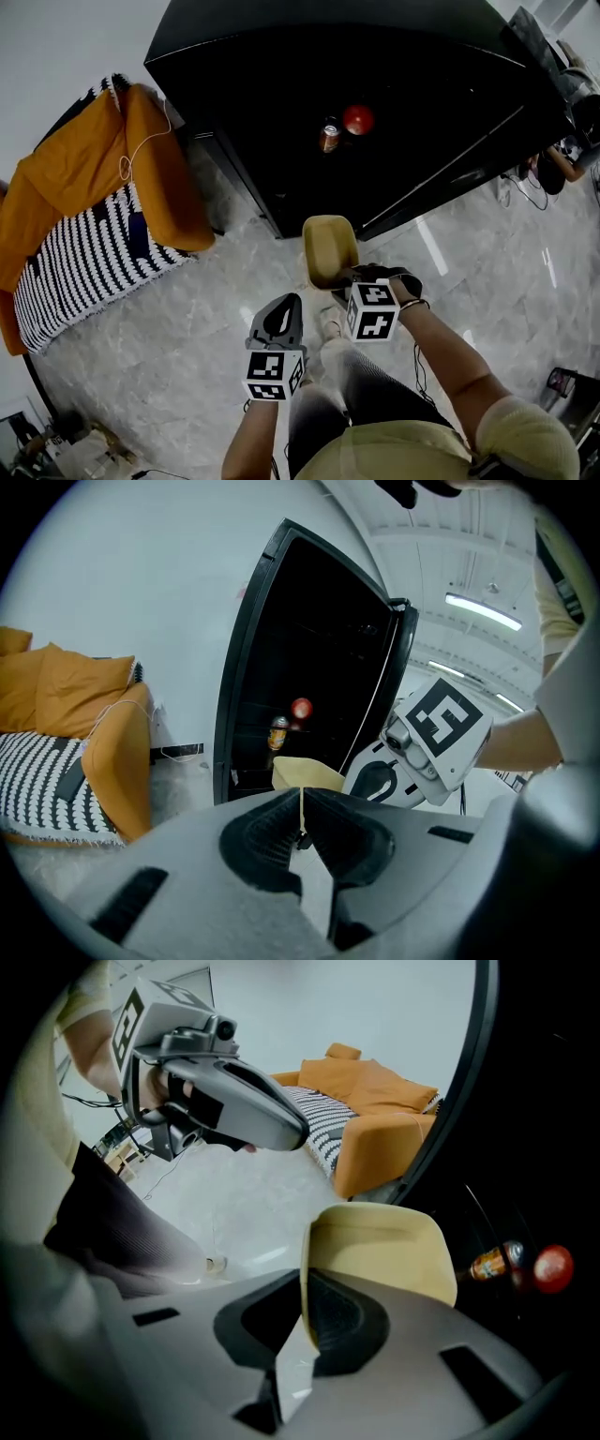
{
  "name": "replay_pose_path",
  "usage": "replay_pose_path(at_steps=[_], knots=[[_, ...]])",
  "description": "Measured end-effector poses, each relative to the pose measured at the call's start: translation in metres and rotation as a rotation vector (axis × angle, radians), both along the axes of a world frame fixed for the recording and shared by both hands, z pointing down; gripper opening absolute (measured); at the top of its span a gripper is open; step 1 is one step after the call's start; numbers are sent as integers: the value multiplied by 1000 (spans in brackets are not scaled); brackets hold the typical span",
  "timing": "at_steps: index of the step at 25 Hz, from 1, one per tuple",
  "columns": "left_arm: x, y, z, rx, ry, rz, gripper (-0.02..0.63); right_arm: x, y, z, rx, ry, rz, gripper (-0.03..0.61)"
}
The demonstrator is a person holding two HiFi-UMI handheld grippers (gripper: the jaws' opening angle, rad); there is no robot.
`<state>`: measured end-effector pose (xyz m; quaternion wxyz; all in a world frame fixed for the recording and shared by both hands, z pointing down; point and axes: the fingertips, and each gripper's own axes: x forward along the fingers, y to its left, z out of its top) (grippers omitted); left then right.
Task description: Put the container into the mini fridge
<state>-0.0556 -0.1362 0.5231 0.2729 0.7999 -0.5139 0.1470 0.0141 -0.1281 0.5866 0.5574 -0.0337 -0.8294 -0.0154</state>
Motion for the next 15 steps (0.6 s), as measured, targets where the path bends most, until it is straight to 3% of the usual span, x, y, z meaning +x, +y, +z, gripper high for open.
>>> replay_pose_path(at_steps=[6, 15], knots=[[4, -10, 18, -16, 34, -40, 28, 0, -21, 24, 27, 11, -7, 31], [6, -26, 46, -29, 28, -28, 28, -9, -51, 54, 55, 21, -22, 31]])
